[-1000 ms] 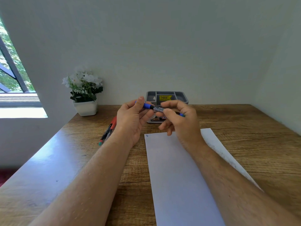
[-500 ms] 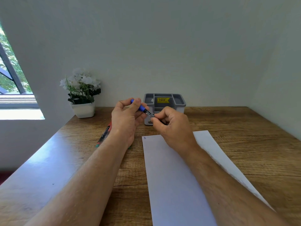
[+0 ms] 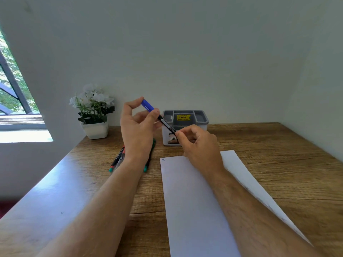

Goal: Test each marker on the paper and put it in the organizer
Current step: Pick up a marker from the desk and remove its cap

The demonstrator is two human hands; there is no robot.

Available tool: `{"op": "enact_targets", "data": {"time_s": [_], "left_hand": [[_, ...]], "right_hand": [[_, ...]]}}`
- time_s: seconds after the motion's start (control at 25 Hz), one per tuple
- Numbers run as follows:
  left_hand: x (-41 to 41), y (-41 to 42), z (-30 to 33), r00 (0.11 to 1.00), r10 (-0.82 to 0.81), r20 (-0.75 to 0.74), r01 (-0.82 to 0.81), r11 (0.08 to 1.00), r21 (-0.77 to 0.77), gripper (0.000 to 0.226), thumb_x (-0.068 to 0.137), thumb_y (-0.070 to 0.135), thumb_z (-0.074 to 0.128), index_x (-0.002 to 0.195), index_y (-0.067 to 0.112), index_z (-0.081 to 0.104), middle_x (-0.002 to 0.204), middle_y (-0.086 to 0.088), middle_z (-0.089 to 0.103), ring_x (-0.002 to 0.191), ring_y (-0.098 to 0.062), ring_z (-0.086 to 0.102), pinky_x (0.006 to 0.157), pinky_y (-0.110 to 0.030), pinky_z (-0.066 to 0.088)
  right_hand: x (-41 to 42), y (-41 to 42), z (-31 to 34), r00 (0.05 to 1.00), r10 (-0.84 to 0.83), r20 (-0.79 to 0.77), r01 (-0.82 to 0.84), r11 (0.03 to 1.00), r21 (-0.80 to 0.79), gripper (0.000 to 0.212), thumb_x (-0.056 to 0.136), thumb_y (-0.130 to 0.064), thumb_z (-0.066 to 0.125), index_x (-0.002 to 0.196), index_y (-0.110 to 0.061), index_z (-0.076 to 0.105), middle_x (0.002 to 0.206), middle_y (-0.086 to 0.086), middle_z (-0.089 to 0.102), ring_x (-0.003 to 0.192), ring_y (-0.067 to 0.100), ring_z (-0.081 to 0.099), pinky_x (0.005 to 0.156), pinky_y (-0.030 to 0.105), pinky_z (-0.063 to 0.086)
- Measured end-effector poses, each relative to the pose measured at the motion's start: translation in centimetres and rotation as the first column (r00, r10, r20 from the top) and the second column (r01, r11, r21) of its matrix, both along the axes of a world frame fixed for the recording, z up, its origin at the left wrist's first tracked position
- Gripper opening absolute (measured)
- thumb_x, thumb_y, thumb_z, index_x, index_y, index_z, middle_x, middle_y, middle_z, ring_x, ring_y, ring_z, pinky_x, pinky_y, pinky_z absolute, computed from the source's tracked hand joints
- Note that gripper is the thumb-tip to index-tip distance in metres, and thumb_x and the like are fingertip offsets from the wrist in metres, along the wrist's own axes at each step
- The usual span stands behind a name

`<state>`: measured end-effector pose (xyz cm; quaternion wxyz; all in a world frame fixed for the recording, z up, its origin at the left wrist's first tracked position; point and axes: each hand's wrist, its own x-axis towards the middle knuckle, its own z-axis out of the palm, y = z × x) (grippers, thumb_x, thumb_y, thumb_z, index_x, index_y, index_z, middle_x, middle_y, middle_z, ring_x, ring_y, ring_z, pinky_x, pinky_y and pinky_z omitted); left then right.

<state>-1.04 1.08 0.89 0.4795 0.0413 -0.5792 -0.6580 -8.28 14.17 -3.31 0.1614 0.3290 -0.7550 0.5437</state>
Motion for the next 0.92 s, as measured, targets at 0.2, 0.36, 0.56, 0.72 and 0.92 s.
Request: {"op": "enact_targets", "data": {"time_s": [0.2,0.36,0.56,0.72,0.92], "left_hand": [[-1.0,-0.3,2.9,0.951,0.237,-0.201,-0.294,0.895,-0.335,0.033,0.087,0.013,0.072,0.101,0.036,0.053,0.091,0.012,0.071,0.088,-0.013,0.072,0.080,-0.032,0.059],[-3.6,-1.8,4.0,0.935,0.342,-0.098,-0.352,0.850,-0.393,0.028,0.088,0.019,0.071,0.105,0.032,0.053,0.091,0.010,0.070,0.081,-0.004,0.071,0.070,-0.020,0.057],[-6.4,-3.1,2.4,0.853,0.488,0.184,-0.305,0.753,-0.583,0.035,0.086,0.024,0.074,0.115,0.026,0.053,0.087,0.009,0.068,0.072,-0.004,0.065,0.064,-0.022,0.050],[-7.9,-3.5,1.6,0.782,0.561,0.272,-0.242,0.675,-0.697,0.039,0.085,0.028,0.075,0.118,0.025,0.055,0.083,0.007,0.067,0.071,-0.009,0.064,0.068,-0.028,0.052],[-9.5,-3.9,1.2,0.671,0.606,0.427,-0.162,0.683,-0.713,0.072,0.082,0.047,0.073,0.143,0.022,0.043,0.110,-0.007,0.070,0.102,-0.024,0.066,0.088,-0.041,0.051]], "right_hand": [[-0.8,0.1,-0.3,0.992,-0.110,-0.065,0.114,0.992,0.061,0.011,0.094,-0.036,0.060,0.096,-0.027,0.065,0.079,-0.023,0.058,0.067,-0.010,0.056,0.057,0.003,0.040],[-0.9,-0.4,-0.6,0.993,-0.095,-0.075,0.101,0.992,0.080,0.012,0.095,-0.036,0.059,0.097,-0.026,0.065,0.083,-0.019,0.061,0.069,-0.002,0.060,0.062,0.009,0.048],[-1.1,-0.4,-0.7,0.994,-0.093,-0.065,0.099,0.990,0.100,0.009,0.093,-0.036,0.060,0.096,-0.029,0.065,0.080,-0.019,0.062,0.072,-0.003,0.061,0.061,0.012,0.050],[-1.3,-0.7,-0.9,0.996,-0.082,-0.044,0.087,0.988,0.127,0.010,0.093,-0.035,0.062,0.100,-0.028,0.065,0.080,-0.019,0.062,0.073,-0.002,0.062,0.063,0.015,0.052],[-1.4,-0.7,-0.9,0.996,-0.081,-0.031,0.084,0.988,0.132,0.010,0.092,-0.034,0.062,0.100,-0.028,0.064,0.080,-0.016,0.065,0.072,-0.001,0.062,0.063,0.014,0.051]]}}
